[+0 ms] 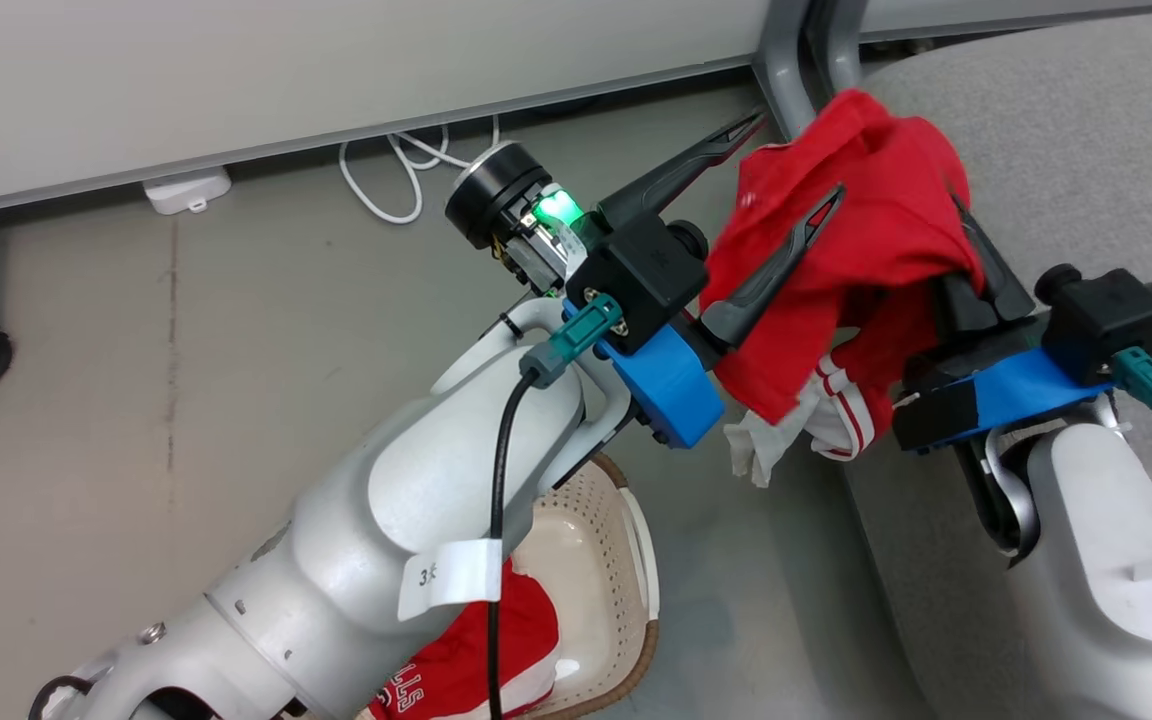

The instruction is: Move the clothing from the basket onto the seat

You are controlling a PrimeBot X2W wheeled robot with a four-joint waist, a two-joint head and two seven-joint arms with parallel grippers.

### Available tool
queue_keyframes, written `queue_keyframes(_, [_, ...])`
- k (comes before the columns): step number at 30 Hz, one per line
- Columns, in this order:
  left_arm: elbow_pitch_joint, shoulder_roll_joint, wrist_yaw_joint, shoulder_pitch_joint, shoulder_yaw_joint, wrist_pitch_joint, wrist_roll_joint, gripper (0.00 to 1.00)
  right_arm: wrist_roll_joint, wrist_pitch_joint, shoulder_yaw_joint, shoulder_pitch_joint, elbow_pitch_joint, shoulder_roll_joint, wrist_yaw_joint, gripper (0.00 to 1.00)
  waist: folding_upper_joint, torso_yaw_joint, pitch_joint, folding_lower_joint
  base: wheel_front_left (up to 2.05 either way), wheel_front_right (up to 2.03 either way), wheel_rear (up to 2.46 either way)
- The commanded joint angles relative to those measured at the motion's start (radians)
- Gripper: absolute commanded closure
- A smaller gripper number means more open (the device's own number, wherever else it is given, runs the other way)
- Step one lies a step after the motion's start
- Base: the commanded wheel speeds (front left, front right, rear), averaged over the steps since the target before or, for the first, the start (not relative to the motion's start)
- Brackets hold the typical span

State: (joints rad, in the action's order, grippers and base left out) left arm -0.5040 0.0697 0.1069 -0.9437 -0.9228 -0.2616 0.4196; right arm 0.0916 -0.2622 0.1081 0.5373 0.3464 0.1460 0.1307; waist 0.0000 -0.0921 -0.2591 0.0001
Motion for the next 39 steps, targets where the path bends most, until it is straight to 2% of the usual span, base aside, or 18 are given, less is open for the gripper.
queue_keyframes(1, [-0.002, 0.004, 0.002, 0.008, -0.005, -0.003, -0.003, 0.00, 0.000, -0.004, -0.012, -0.013, -0.009, 0.002, 0.000, 1.00, 0.0000, -0.025, -0.017, -0.0001, 0.00, 0.00, 0.00])
queue_keyframes(17, [-0.020, 0.005, 0.011, -0.001, -0.078, 0.005, -0.014, 0.00, 0.009, -0.004, -0.177, -0.093, -0.103, 0.006, 0.000, 1.00, 0.0000, -0.161, -0.102, -0.0001, 0.00, 0.00, 0.00])
queue_keyframes(27, [-0.032, 0.012, 0.014, -0.007, -0.120, 0.010, -0.021, 0.00, 0.011, -0.004, -0.273, -0.166, -0.154, -0.027, 0.000, 1.00, 0.0000, -0.242, -0.147, -0.0001, 0.00, 0.00, 0.00])
queue_keyframes(39, [-0.050, 0.011, 0.016, 0.004, -0.144, 0.004, -0.008, 0.00, 0.021, -0.004, -0.319, -0.235, -0.165, -0.061, 0.000, 1.00, 0.0000, -0.288, -0.151, -0.0001, 0.00, 0.00, 0.00])
